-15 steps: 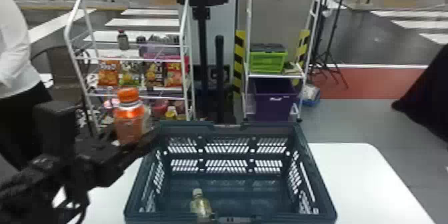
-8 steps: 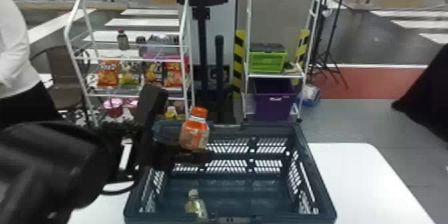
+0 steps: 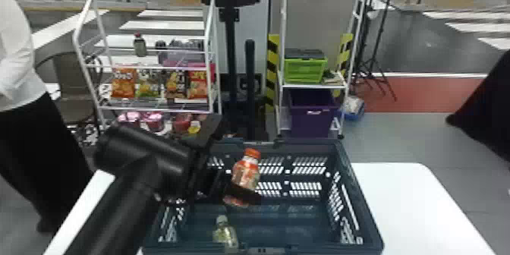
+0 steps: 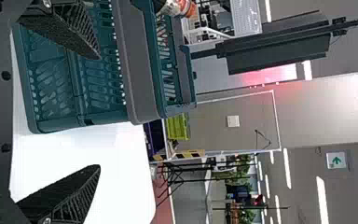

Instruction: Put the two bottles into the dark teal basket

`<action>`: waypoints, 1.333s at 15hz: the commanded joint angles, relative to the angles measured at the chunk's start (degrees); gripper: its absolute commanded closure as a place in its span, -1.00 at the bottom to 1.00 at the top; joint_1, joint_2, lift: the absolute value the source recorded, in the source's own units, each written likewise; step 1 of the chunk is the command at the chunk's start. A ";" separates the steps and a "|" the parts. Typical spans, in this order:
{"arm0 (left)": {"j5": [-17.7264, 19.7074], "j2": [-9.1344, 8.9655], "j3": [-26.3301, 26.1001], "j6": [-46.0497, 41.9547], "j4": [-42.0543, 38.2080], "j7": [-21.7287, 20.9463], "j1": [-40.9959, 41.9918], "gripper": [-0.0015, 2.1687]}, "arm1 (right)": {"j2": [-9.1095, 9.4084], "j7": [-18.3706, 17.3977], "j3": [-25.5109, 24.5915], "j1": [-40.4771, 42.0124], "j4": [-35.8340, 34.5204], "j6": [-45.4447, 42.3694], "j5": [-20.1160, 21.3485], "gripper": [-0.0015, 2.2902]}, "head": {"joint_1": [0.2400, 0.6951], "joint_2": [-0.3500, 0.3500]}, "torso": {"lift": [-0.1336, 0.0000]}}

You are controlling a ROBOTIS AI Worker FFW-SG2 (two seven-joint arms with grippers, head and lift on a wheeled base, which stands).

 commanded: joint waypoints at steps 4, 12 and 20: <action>-7.65 -3.51 1.31 -5.02 6.23 -1.63 -0.38 0.12 | 0.00 -0.06 0.00 -0.09 -0.03 0.20 -0.25 -0.96 | 0.14 0.00 | 1.00; -7.74 -3.34 9.66 -4.31 -4.05 -1.63 3.93 -1.00 | 0.00 0.03 0.09 -0.62 -0.12 1.08 -0.33 -0.96 | 0.14 0.00 | 1.00; 6.06 -5.51 32.16 -11.35 -36.83 8.22 27.48 -0.98 | -0.26 0.03 0.09 1.05 -3.55 0.20 0.19 -0.96 | 0.14 0.00 | 1.00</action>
